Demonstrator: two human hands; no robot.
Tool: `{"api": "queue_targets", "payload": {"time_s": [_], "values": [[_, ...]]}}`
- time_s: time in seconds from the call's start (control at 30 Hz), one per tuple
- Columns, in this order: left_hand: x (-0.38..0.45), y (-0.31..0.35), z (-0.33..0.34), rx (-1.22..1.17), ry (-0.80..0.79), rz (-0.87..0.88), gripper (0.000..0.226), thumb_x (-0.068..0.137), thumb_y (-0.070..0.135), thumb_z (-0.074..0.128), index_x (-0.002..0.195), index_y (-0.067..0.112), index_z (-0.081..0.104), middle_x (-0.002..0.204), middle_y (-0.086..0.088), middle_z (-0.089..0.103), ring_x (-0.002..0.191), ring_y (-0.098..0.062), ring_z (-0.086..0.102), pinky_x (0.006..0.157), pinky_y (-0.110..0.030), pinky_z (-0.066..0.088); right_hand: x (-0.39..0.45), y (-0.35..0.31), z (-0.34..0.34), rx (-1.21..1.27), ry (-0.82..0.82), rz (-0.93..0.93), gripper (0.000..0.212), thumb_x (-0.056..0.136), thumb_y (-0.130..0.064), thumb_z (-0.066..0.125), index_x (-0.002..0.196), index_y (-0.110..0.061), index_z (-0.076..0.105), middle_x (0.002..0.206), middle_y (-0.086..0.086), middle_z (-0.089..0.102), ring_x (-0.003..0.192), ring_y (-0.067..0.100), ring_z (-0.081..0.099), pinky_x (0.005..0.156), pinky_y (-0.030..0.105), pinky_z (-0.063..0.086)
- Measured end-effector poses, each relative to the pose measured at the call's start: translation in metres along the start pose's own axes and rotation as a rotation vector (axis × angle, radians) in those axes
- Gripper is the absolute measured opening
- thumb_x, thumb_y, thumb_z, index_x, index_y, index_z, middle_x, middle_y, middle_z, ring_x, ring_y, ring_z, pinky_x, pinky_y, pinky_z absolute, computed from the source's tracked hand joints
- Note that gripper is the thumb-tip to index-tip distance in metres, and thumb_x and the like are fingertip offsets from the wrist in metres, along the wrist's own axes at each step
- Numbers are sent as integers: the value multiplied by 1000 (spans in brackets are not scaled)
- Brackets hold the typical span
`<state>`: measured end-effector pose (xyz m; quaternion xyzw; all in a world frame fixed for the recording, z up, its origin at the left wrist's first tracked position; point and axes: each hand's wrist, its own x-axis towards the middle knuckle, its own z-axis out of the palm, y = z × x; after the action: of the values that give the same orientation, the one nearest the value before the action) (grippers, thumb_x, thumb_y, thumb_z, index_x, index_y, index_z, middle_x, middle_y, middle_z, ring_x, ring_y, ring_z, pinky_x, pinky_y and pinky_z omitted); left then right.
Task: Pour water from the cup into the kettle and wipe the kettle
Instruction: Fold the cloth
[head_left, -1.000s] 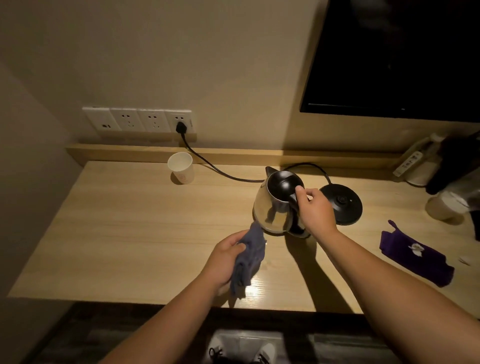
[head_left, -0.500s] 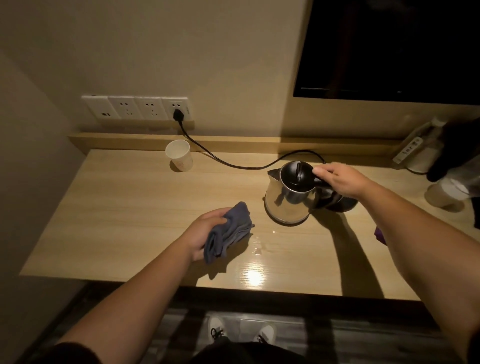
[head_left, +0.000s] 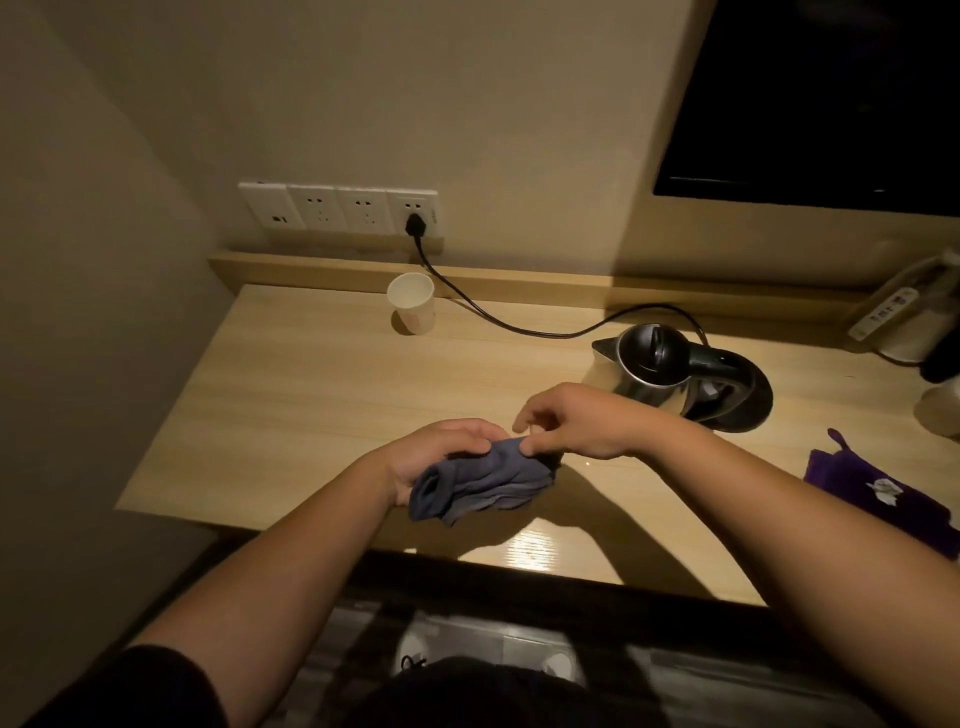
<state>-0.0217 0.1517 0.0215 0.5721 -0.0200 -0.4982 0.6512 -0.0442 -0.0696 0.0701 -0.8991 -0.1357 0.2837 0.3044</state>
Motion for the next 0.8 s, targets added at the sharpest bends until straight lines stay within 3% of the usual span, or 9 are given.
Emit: {"api": "queue_targets", "payload": {"time_s": [0.07, 0.13, 0.27, 0.37, 0.47, 0.53, 0.6, 0.73, 0.8], "values": [[-15, 0, -16, 24, -23, 2, 30, 89, 14, 56, 115, 0, 60, 111, -20, 60, 98, -29, 59, 86, -35, 50, 6, -16, 6, 41, -15, -16, 10, 91, -29, 68, 92, -18, 68, 78, -6, 63, 70, 8, 55, 65, 22, 43], [-32, 1, -33, 93, -33, 6, 30, 96, 18, 52, 117, -2, 58, 111, -19, 60, 100, -28, 58, 86, -34, 49, 15, -34, 13, 75, -6, 1, 12, 90, -25, 66, 80, -19, 64, 70, -8, 60, 62, 6, 51, 60, 21, 41], [-68, -1, -71, 359, -47, -24, 45, 88, 34, 63, 117, 1, 55, 108, -17, 59, 93, -31, 56, 74, -34, 48, 35, -70, 28, 156, 49, 74, 12, 88, -22, 64, 80, -14, 63, 69, -4, 58, 58, 7, 48, 53, 17, 39], [-94, 3, -108, 653, 23, 17, 28, 88, 26, 69, 113, 17, 61, 111, -7, 65, 97, -21, 63, 83, -34, 52, 49, -98, 42, 169, 72, 102, 12, 89, -22, 63, 82, -12, 63, 73, 0, 59, 63, 10, 51, 56, 19, 41], [-115, 12, -143, 876, 34, 88, 12, 94, 21, 60, 106, 20, 62, 101, 0, 67, 93, -17, 63, 85, -36, 50, 67, -124, 55, 93, 36, 103, 16, 91, -26, 66, 97, -11, 66, 90, 3, 67, 79, 13, 58, 68, 23, 46], [-127, 18, -162, 965, -2, 88, 9, 97, 23, 56, 104, 24, 61, 96, 4, 65, 88, -14, 61, 80, -32, 48, 78, -138, 62, 59, -50, 133, 39, 88, -35, 71, 122, -20, 59, 108, -2, 67, 97, 13, 62, 85, 28, 49], [-137, 23, -177, 1019, -47, 88, 9, 98, 23, 54, 104, 25, 60, 93, 7, 63, 83, -10, 58, 76, -29, 46, 86, -148, 69, 39, -110, 160, 60, 86, -39, 73, 138, -28, 47, 115, -6, 65, 104, 14, 61, 92, 30, 47], [-138, 30, -195, 1197, -114, 136, 11, 98, 22, 54, 106, 27, 58, 92, 13, 59, 82, -4, 54, 69, -22, 41, 93, -152, 86, -51, -82, 156, 20, 90, -28, 69, 109, -23, 64, 99, -3, 70, 91, 17, 65, 78, 30, 51], [-130, 27, -201, 1323, -113, 181, 14, 97, 24, 55, 110, 26, 58, 94, 12, 58, 84, -8, 53, 68, -24, 39, 97, -147, 94, -90, -26, 180, 12, 90, -27, 67, 101, -22, 65, 93, -1, 69, 86, 18, 63, 77, 35, 51]]}}
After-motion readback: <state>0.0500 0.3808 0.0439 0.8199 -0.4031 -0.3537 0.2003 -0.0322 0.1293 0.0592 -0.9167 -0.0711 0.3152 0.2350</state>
